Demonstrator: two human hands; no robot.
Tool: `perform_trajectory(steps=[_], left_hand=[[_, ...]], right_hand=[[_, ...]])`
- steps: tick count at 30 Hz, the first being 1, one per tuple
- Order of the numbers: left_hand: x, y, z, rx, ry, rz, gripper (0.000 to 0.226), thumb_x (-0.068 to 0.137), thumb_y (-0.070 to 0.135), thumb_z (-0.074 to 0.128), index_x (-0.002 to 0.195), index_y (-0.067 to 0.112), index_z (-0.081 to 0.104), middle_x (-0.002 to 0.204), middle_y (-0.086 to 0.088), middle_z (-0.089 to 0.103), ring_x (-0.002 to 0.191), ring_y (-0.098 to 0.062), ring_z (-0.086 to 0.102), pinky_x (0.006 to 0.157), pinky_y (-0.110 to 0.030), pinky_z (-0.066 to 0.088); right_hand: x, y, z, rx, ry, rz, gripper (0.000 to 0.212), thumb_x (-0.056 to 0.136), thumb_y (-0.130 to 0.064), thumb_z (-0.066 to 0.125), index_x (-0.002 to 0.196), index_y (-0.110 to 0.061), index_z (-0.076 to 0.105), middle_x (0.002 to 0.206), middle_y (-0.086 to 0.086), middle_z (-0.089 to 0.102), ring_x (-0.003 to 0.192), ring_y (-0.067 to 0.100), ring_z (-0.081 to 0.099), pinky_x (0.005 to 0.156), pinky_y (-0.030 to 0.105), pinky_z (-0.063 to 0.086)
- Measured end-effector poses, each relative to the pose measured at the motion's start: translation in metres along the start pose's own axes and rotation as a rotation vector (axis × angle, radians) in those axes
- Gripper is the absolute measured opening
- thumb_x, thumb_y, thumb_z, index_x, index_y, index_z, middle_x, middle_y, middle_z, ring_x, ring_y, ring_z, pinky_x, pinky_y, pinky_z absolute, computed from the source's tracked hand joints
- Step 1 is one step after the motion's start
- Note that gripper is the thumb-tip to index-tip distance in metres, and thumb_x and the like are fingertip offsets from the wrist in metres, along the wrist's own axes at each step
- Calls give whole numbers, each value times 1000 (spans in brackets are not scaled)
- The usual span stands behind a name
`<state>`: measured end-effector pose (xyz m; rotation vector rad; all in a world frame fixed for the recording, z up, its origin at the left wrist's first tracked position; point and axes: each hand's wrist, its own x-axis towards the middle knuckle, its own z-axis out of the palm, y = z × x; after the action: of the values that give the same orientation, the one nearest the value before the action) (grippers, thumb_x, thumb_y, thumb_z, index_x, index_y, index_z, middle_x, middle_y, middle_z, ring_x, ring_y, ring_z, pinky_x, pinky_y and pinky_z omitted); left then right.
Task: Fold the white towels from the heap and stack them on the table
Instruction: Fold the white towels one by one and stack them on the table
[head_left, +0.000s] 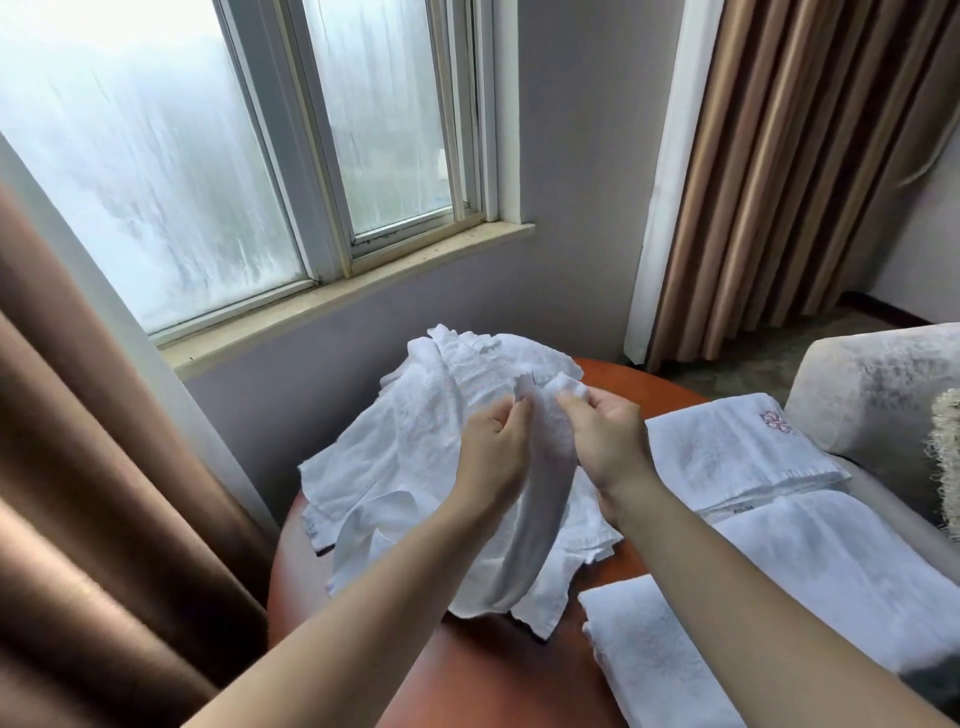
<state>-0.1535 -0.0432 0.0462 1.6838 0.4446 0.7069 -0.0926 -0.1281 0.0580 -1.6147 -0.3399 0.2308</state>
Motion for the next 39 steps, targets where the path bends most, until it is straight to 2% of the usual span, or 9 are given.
perform_trajectory(steps=[6, 9, 13, 17, 20, 25, 28, 32, 39], left_hand=[[-5, -7, -2, 68, -7, 78, 40, 102, 13, 41, 62, 15, 42, 49, 16, 41, 51, -1, 37, 54, -19, 31], [-6, -4, -7, 26, -13, 98, 39, 103, 24, 38, 73, 8, 58, 65, 10, 63, 62, -3, 56, 61, -18, 44], [-5, -5, -7, -55, -9, 83, 48, 91, 37, 37, 91, -3, 64, 89, -19, 69, 87, -32, 65, 80, -44, 52], [-6, -4, -12, -188, -73, 44, 44, 89, 34, 43, 92, -4, 64, 92, -25, 67, 85, -29, 64, 82, -48, 51], [-3, -6, -15, -212, -118, 68, 35, 88, 38, 47, 82, 11, 68, 80, -14, 65, 79, -23, 58, 74, -41, 44], [-4, -8, -19, -6, -231, 228, 29, 78, 28, 56, 93, 4, 64, 80, -9, 65, 79, -13, 59, 68, -37, 48], [-1, -17, -21, 99, -191, 260, 18, 78, 13, 46, 83, 5, 60, 72, -7, 62, 70, -19, 53, 62, -46, 44], [2, -21, -25, 117, -232, 273, 18, 85, 12, 44, 86, 28, 53, 69, 13, 58, 67, -8, 50, 62, -34, 41], [8, -39, -37, 498, -245, 178, 32, 74, -2, 49, 94, 22, 42, 66, 10, 51, 64, -12, 48, 55, -31, 40]], right_hand=[[-10, -8, 6, -154, -107, -111, 35, 91, -11, 44, 56, -8, 38, 51, -1, 41, 56, 10, 37, 55, 31, 37], [-11, -11, 10, -80, -209, -96, 21, 88, -19, 47, 93, -12, 67, 87, 8, 66, 85, 18, 63, 82, 43, 55], [-13, -9, 9, -5, -141, -107, 39, 93, -12, 58, 132, -14, 54, 105, 3, 68, 96, 19, 68, 84, 36, 58], [-16, -10, 3, 16, -145, -223, 36, 91, -7, 63, 113, -34, 56, 91, 4, 69, 79, 21, 71, 66, 32, 60], [-18, -15, -1, -62, -85, -315, 5, 86, -19, 71, 89, -17, 68, 77, 3, 71, 72, 21, 70, 68, 32, 61], [-10, -10, -2, -126, 51, -305, 15, 79, -29, 78, 70, -22, 68, 66, -7, 62, 62, 4, 57, 64, 35, 54], [-7, -10, -5, -271, 46, -366, 20, 76, -26, 80, 76, -30, 60, 87, -11, 55, 80, -1, 53, 73, 23, 42], [0, -18, -14, -476, -238, -368, 24, 79, -23, 75, 91, -34, 58, 106, -13, 58, 108, 12, 56, 97, 34, 44], [-1, -8, -5, -289, -133, -271, 16, 93, -23, 61, 79, -17, 56, 74, -3, 57, 68, 8, 51, 61, 22, 43]])
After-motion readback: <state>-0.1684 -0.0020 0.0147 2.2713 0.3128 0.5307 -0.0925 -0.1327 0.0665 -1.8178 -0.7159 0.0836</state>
